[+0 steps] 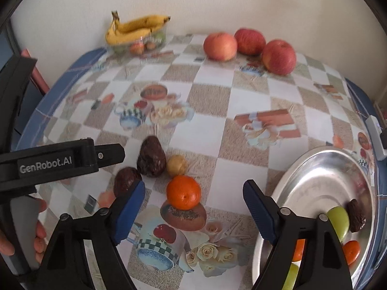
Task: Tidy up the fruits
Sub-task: 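Move both open tools back to the dates and the orange beside them, then close the left tool on a dark date while the right tool grasps an orange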
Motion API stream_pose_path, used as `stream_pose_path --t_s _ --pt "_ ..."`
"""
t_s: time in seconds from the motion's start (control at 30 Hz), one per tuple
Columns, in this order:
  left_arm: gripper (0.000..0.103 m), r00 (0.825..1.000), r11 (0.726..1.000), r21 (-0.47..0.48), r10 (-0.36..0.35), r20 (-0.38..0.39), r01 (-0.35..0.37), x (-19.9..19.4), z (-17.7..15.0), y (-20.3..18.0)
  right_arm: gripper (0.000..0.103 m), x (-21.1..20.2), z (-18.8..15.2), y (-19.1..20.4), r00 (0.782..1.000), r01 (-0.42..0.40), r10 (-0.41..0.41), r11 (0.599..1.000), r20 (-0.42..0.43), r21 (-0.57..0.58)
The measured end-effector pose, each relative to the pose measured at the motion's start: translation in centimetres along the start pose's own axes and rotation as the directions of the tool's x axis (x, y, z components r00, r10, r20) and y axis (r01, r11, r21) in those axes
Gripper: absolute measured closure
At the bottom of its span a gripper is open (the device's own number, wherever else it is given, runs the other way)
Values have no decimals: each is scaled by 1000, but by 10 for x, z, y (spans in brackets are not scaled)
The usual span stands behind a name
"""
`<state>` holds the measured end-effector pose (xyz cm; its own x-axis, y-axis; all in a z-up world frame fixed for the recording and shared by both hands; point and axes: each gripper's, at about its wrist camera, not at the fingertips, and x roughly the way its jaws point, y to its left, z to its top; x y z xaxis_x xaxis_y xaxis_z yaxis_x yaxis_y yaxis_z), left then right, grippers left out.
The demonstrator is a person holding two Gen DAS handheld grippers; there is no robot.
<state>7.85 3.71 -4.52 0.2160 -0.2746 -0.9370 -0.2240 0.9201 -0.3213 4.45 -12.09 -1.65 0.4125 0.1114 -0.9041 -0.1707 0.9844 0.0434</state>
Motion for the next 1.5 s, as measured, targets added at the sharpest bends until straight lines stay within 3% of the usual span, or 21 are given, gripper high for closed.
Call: stream_pose_path --t_s 0.07,0.23,0.43,0.6,0.67,1.5 --pt "21 1000 1000 -6 -20 -14 20 3 -2 -1 34 10 -3 3 1000 13 -13 1000 -25 -22" --pt "23 1000 1000 25 -15 -22 15 3 -6 -10 36 21 -7 6 999 20 -22 999 -48 -41" --pt "27 999 998 63 -13 -35 15 5 -9 -16 53 22 -5 6 999 14 -16 999 -45 -41" --pt "43 997 996 66 -55 -58 59 7 -12 -19 63 19 -5 6 999 -12 10 999 -45 -37" --pt "55 993 994 56 -87 -76 91 8 -14 -18 66 19 -5 6 999 -18 16 999 -45 -40" --pt "55 994 995 -12 -100 42 100 -21 -7 -10 67 -10 -4 6 1000 -16 16 998 4 -57"
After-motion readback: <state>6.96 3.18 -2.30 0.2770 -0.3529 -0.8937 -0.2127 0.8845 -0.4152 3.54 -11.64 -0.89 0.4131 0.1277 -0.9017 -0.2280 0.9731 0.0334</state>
